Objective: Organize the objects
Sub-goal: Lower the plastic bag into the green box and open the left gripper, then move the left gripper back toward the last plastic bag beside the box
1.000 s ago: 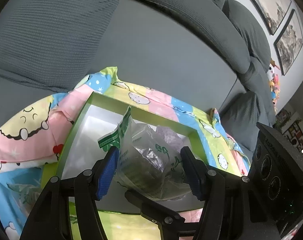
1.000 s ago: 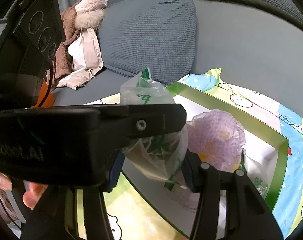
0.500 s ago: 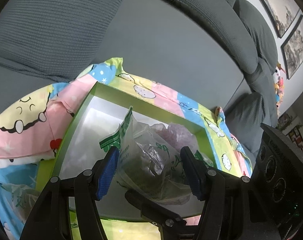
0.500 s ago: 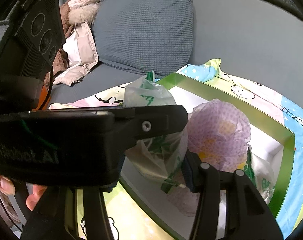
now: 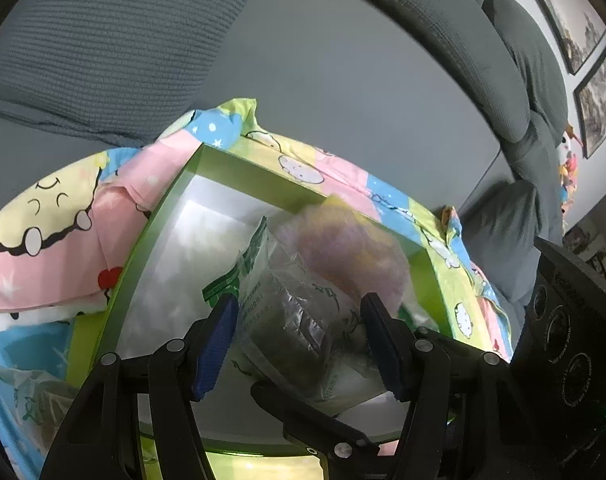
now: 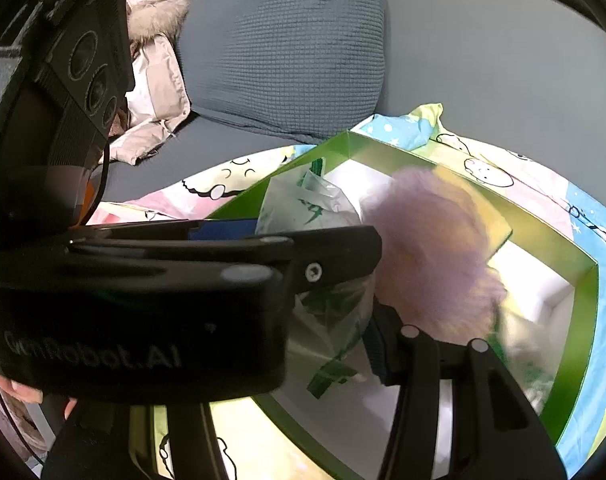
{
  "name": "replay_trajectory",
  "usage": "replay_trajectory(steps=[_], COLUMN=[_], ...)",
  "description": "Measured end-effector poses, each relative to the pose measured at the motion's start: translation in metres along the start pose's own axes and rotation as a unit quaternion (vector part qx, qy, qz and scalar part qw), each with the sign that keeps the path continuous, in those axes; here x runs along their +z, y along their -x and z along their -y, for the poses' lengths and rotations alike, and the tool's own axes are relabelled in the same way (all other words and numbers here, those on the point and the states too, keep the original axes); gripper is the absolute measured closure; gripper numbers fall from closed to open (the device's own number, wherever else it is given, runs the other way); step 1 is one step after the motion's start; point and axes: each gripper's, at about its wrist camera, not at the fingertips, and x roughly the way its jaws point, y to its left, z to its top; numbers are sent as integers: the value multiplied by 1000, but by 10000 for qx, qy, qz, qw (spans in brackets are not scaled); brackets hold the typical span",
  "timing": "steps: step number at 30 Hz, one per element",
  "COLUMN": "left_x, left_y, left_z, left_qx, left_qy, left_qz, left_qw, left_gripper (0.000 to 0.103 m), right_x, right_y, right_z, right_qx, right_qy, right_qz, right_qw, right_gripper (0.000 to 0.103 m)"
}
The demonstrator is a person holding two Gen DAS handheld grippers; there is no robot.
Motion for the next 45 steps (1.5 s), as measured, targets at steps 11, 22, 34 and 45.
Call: replay_trajectory(steps=[11,22,34,45], left_x=[0,-2,-5,-13], left_y=[-5,1,19,45], left_z=[-2,7,25,40], left_qx=[164,792,1380,1578], left_qy=[11,-166,-660,-891], left_qz=[-122,-158,275,676], left_qw=[9998,9966,9879,9811], left_gripper=[39,17,14,13], right_x=[-2,0,-5,-16], right_y=[-7,13,43,70], right_z=[3,13,22,35], right_qx=[-75,-413,-739,-815], right_qy=[44,-8,-132,-533], right_qz=[-117,9,242,470], right_qw=[9999,9991,9969,9941], right_gripper=[53,43,23,23])
